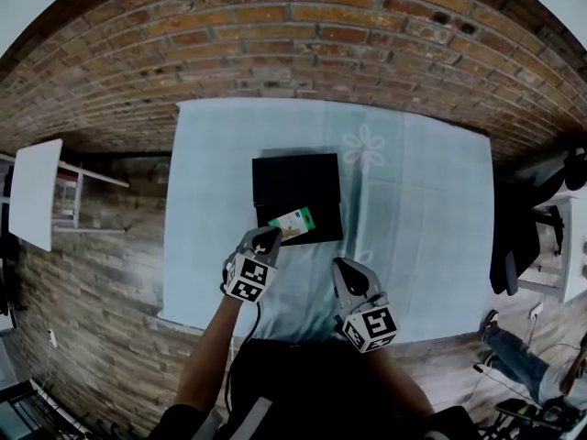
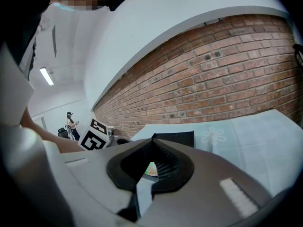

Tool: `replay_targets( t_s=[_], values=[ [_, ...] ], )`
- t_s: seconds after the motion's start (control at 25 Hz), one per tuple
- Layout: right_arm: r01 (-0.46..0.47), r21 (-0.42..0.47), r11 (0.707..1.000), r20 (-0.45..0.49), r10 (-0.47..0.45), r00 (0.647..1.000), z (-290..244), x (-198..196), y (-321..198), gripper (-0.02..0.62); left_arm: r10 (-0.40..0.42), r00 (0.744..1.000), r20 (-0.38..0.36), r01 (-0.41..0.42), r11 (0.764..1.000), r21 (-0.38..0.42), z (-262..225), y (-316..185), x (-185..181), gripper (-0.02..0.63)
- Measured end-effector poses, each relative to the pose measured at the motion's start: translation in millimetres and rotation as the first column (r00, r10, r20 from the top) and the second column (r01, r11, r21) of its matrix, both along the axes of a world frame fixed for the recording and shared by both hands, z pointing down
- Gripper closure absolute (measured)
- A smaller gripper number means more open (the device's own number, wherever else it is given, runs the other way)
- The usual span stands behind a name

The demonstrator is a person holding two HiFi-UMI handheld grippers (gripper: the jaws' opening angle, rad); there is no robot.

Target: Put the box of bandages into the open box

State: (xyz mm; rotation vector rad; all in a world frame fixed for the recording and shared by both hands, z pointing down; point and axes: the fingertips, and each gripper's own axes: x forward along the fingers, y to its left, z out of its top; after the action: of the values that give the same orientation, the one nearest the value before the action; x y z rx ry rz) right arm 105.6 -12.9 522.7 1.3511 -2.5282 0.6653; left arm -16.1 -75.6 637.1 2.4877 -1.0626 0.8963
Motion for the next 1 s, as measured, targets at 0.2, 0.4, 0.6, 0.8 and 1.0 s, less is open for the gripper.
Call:
replay_targets(
  t_s=[0.2, 0.4, 0.6, 0.8, 1.0],
  values=[
    [0.021, 0.012, 1.0, 0.0, -0.021, 1.0, -8.0, -6.2, 7.8, 0.595, -0.035, 0.998, -0.057, 0.037, 0.999, 0.04, -32.5, 21.3, 2.9, 0.606],
    [0.034, 0.017, 0.999, -0.002, -0.034, 0.999, -14.0, -11.2, 16.1, 0.595, -0.143, 0.984, -0.105, 0.148, 0.988, 0.046, -56.7, 43.2, -3.3, 0.606],
    [0.048, 0.053, 0.997, -0.001, -0.048, 0.999, -30.2, -14.9, 29.9, 0.595, -0.249, 0.946, -0.207, 0.268, 0.961, 0.07, -91.8, 73.5, -8.1, 0.606],
    [0.041, 0.131, 0.991, 0.007, -0.042, 0.999, -52.6, -14.1, 47.0, 0.595, -0.311, 0.916, -0.253, 0.366, 0.906, 0.211, -140.4, 98.7, -16.6, 0.606],
    [0.041, 0.178, 0.983, 0.017, -0.044, 0.999, -68.5, -18.1, 67.2, 0.595, -0.363, 0.864, -0.349, 0.465, 0.842, 0.274, -179.0, 121.1, -32.2, 0.606]
  ],
)
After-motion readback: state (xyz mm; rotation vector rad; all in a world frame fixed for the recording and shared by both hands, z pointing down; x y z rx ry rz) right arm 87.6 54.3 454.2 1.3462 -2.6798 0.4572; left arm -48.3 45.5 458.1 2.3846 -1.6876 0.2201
